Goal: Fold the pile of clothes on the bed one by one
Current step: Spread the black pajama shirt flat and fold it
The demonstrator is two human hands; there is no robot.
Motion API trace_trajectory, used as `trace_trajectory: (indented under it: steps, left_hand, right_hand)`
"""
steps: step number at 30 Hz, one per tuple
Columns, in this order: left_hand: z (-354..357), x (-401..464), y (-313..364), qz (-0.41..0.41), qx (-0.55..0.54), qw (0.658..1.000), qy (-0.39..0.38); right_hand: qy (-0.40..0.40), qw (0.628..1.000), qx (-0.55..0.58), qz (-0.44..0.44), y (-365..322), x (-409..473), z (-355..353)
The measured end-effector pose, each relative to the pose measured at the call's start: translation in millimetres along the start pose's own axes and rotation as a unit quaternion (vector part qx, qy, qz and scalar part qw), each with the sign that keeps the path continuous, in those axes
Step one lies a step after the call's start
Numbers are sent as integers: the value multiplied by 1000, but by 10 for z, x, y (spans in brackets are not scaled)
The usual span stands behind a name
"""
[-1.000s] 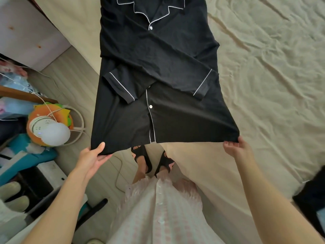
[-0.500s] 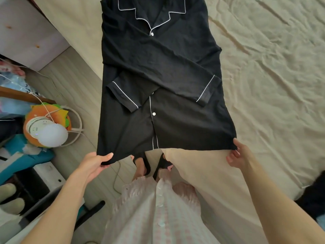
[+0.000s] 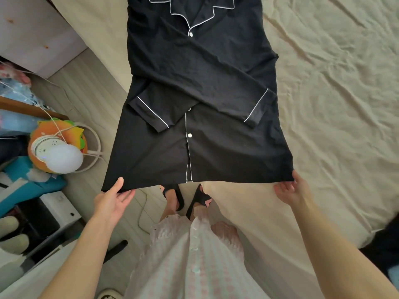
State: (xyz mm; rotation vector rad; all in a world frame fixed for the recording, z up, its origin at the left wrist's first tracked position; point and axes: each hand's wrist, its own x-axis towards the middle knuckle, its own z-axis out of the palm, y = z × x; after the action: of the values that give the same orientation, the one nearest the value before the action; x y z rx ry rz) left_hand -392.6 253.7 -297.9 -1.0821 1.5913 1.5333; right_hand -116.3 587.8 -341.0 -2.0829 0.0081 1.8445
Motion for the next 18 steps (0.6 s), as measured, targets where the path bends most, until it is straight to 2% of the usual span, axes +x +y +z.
trace_trajectory:
  steps: [4,7,14,18]
  left_hand:
    - [78,-53,-85,27,-22,999,2]
    - [134,-114,-125,30,-48,998,3]
    - [149,-292,-95,-1,-99,995,-19]
    - [228,-437,147,22,-107,994,-29]
  right_hand:
    - [-31,999,-3,41,106,9,-24]
    - [-32,998,-33,39,195,-14,10]
    - [-20,996,-56,-63,321,-228,38]
    - [-38,993,-36,-106,169,-535,152]
